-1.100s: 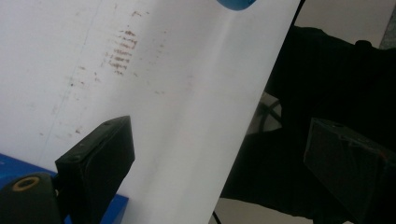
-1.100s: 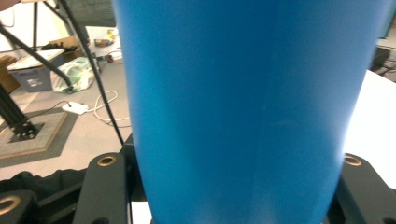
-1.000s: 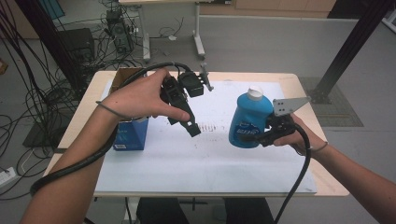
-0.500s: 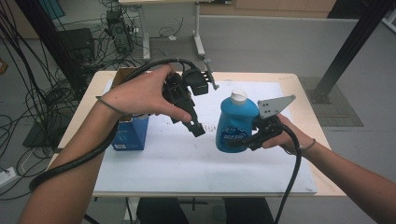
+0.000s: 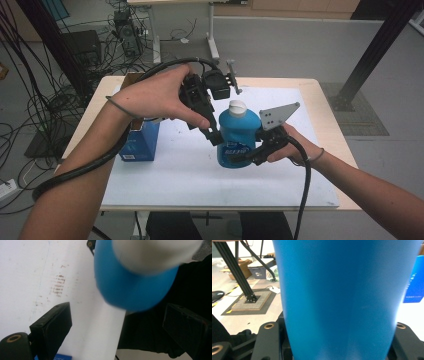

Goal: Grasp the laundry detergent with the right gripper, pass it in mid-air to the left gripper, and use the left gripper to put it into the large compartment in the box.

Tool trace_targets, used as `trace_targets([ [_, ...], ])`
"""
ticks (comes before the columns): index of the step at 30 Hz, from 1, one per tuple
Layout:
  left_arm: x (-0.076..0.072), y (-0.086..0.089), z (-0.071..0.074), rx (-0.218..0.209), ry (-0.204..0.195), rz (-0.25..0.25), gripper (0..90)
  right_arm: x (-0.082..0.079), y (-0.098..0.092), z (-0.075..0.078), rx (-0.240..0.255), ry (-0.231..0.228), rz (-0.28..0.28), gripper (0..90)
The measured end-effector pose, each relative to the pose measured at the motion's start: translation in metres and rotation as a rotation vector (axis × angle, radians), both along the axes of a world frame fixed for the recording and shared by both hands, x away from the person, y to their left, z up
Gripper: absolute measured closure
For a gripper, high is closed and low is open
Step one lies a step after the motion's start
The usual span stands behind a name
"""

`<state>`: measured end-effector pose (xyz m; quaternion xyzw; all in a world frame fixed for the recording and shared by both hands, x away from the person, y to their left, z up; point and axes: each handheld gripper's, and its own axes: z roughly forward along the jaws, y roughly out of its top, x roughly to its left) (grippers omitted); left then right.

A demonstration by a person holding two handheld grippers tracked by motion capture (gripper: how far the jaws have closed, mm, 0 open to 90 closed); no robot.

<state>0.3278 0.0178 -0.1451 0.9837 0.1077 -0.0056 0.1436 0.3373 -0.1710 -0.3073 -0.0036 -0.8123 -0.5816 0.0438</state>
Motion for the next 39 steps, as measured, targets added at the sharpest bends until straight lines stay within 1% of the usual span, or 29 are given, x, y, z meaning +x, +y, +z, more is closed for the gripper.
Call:
trace_targets([
  [2, 0.0, -0.003, -0.001, 0.002, -0.005, -0.009, 8.9, 0.0, 0.004, 0.0, -0.004, -0.004, 0.008, 41.2],
  [4, 0.0, -0.005, -0.001, 0.001, -0.001, -0.012, 8.8, -0.001, 0.006, 0.0, -0.006, -0.007, 0.007, 41.2],
  [7, 0.0, -0.01, 0.0, -0.004, -0.006, -0.031, 8.8, -0.001, 0.012, 0.001, -0.012, -0.008, 0.017, 41.2],
  [12, -0.001, -0.014, 0.002, -0.011, -0.008, -0.037, 8.8, -0.002, 0.017, 0.0, -0.018, -0.006, 0.024, 41.2],
  [17, -0.001, -0.016, 0.003, -0.009, -0.004, -0.048, 9.2, -0.001, 0.019, 0.0, -0.018, -0.005, 0.023, 41.2],
  [26, 0.0, -0.015, 0.003, -0.002, 0.004, -0.047, 9.9, 0.001, 0.018, 0.001, -0.023, -0.008, 0.021, 41.2],
  [32, 0.0, -0.015, 0.002, -0.008, 0.0, -0.046, 9.7, 0.002, 0.018, 0.001, -0.019, -0.004, 0.022, 41.2],
  [39, 0.002, -0.015, 0.0, -0.006, 0.005, -0.051, 9.8, 0.003, 0.017, 0.001, -0.022, -0.008, 0.016, 41.3],
])
